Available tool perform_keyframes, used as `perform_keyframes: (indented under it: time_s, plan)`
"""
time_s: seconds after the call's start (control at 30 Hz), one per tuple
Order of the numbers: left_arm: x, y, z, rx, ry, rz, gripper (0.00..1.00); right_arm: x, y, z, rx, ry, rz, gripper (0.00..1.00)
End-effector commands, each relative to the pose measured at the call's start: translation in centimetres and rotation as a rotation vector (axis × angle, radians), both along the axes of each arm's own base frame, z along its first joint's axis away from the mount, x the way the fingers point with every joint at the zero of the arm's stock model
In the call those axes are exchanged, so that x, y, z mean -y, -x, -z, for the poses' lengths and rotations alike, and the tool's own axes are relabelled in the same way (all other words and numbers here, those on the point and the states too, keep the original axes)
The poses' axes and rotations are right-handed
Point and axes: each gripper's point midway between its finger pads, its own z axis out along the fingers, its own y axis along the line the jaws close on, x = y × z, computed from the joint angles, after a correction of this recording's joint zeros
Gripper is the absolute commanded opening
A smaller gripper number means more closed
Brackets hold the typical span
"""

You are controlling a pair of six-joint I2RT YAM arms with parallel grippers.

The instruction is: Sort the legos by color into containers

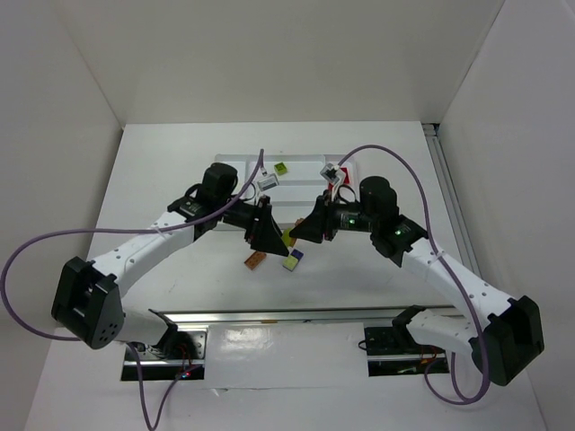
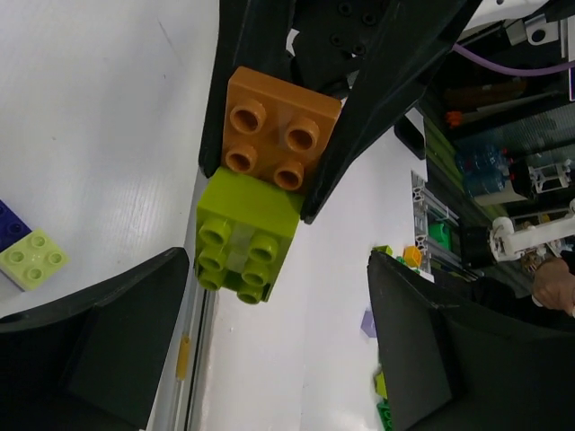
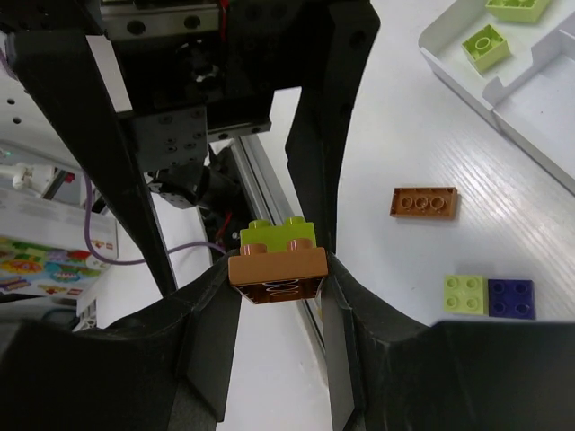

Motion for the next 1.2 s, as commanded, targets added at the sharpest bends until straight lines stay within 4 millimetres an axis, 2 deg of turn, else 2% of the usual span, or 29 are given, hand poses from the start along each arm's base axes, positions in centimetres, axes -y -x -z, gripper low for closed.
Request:
perform_keyframes:
  time_s: [0.0,0.13,0.23,0.27,0.3,0.37,0.5,0.53,0.6,0.8,0.97,1.0,1.03,1.07,1.1,1.13,1.17]
  plan:
    - [0.7,-0.4,-0.2,0.036,0.022,0.021,0.91,-0.7,-0.4,-3.0,0.072,-0.067,-0.032,0.18]
    - [1.2,-1.3,0.2,0.026,0.024,0.004,0.87,-0.7,-0.2,-2.8,0.071,-0.06,-0.043,0.18]
    - [1.5,-1.5,-0.5,0.036,0.05,0.004,0.76,-0.7,-0.2,-2.8,0.071,-0.06,-0.043,0.18]
    - [1.5,-1.5,-0.5,0.036,0.05,0.004,0.76,-0.7,-0.2,-2.8,0.071,-0.06,-0.043,0.18]
    - [1.3,-1.9,-0.6,0.045,0.054,-0.006,0.69,-0.6,-0.1,-2.6,0.062,-0.055,-0.043,0.18]
    - [1.3,-2.1,-0.5,0.047,0.05,-0.014,0.62,-0.6,-0.3,-2.2,0.064,-0.046,-0.034,0.18]
    - [1.1,-2.4,-1.0,0.053,0.058,-0.027,0.36,-0.3,-0.4,-1.1,0.043,-0.017,-0.014,0.18]
    - [0.8,-2.6,-0.8,0.053,0.053,-0.036,0.18,-0.1,-0.3,-0.7,0.031,-0.007,-0.005,0.18]
    - [0.6,-2.3,-0.4,0.034,0.036,-0.033,0.01,0.4,-0.8,-0.1,0.025,0.015,0.028,0.18]
    - [-1.0,-3.3,0.3,0.013,0.02,-0.095,0.0,4.5,-3.9,0.8,-0.007,0.055,0.286,0.18]
    - [-2.4,-5.3,0.9,-0.008,-0.013,-0.196,0.0,6.1,-5.1,0.9,-0.013,0.06,0.389,0.18]
    - [-2.7,-6.3,1.4,-0.027,-0.036,-0.242,0.0,6.4,-5.3,1.2,-0.018,0.073,0.414,0.18]
    - [-3.2,-7.6,1.7,-0.045,-0.058,-0.296,0.0,7.0,-6.2,2.3,-0.039,0.11,0.468,0.18]
    - [-3.2,-8.8,1.1,-0.071,-0.089,-0.344,0.0,7.3,-6.7,2.6,-0.055,0.123,0.506,0.18]
    - [-3.7,-11.4,2.9,-0.107,-0.164,-0.443,0.0,7.6,-7.3,2.6,-0.056,0.136,0.535,0.18]
    - [-3.8,-12.8,3.5,-0.131,-0.206,-0.499,0.0,7.9,-7.7,2.9,-0.068,0.144,0.567,0.18]
    - [-3.7,-14.8,2.3,-0.144,-0.219,-0.563,0.0,8.6,-8.5,3.7,-0.083,0.17,0.627,0.18]
